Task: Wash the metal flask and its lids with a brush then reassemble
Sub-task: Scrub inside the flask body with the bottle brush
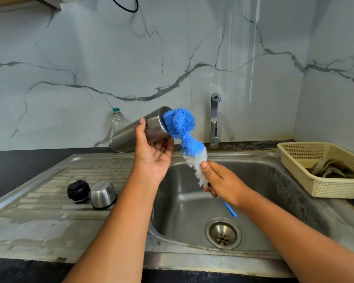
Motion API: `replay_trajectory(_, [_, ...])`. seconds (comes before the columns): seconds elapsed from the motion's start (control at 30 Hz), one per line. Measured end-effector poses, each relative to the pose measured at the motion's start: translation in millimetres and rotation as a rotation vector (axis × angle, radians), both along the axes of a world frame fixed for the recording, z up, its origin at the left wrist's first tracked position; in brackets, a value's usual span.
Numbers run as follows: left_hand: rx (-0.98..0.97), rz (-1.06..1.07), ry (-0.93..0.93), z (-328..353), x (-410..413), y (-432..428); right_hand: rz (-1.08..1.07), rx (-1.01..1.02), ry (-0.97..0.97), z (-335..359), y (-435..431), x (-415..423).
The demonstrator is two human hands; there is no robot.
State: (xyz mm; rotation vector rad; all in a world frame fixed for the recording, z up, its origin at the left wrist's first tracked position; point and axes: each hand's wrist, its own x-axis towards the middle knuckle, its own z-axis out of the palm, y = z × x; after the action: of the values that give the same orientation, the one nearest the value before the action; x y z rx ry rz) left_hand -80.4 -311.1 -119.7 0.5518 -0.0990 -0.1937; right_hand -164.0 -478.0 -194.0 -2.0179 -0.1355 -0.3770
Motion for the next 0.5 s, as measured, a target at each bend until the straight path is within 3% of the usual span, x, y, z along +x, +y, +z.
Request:
replay_trajectory(0.3, [0.006, -0.05, -0.047, 5.0, -4.7, 4.0, 0.017, 0.143, 0.008, 2.4, 4.4, -0.2])
replay_trajectory(0.5, [0.298, -0.02, -0.034, -6.3, 2.3, 12.5, -0.12, 0.184, 0.008, 5.8, -16.8, -0.2])
